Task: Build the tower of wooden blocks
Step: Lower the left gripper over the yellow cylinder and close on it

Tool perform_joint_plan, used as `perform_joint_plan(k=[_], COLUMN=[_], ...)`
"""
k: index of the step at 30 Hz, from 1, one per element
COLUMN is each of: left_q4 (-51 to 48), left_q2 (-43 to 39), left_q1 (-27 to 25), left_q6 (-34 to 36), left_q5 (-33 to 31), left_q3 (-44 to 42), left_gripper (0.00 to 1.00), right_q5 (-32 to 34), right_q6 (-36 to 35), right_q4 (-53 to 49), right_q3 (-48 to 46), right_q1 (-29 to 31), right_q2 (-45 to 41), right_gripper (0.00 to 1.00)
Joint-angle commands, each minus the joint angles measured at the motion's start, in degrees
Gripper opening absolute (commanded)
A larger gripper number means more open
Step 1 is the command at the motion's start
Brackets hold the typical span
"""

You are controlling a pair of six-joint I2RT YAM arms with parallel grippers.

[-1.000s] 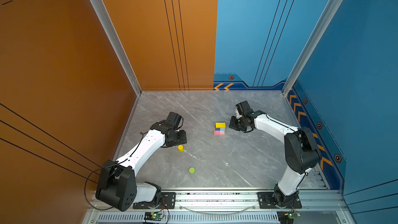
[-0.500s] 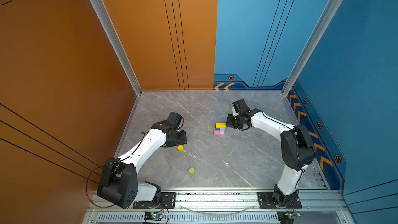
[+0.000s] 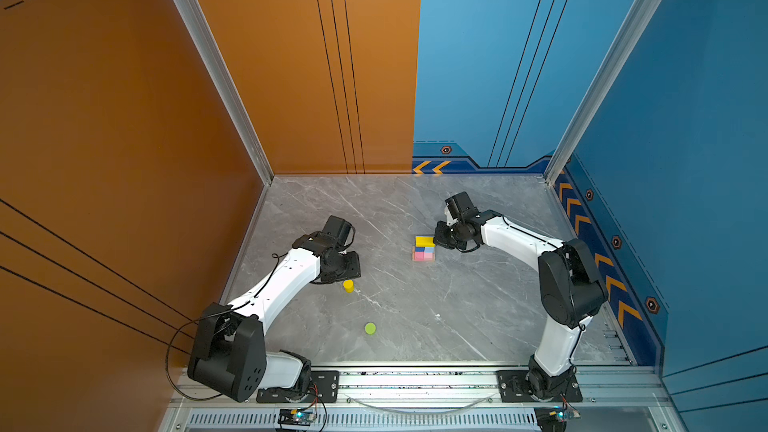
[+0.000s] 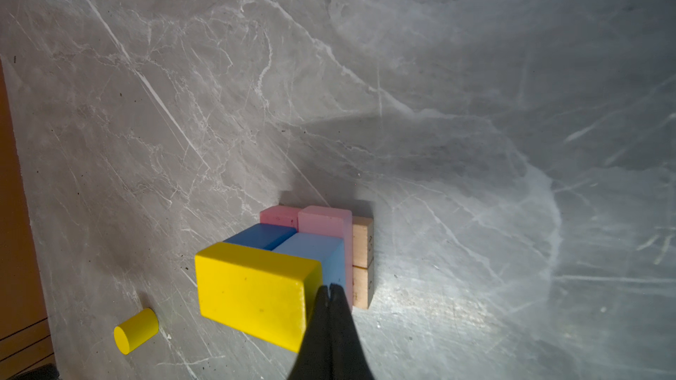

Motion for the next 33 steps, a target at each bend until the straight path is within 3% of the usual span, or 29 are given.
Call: perform_joint_plan(k=[1, 19, 33], left_q4=[-1.5, -1.8, -4.5], left_q2=[0.3, 0.2, 6.4], left_q1=[0.1, -0.1, -1.8], left_q6=[0.6, 0.7, 0.3], left_q5=[-0.4, -0.9, -4.1], left_q3=[1.5, 1.4, 2.3], left_gripper=[0.58, 0.58, 0.66], right_q5=[-0.2, 0.7, 3.6], right_q6=[0.5, 0.3, -0.3], right_q4=[-0.3, -1.3, -1.0], right_q3=[1.4, 0.7, -7.9], right_q1=[0.3, -0.2, -3.6], right_q2=[0.7, -1.1, -9.7], right_gripper=[0.0, 0.0, 0.0])
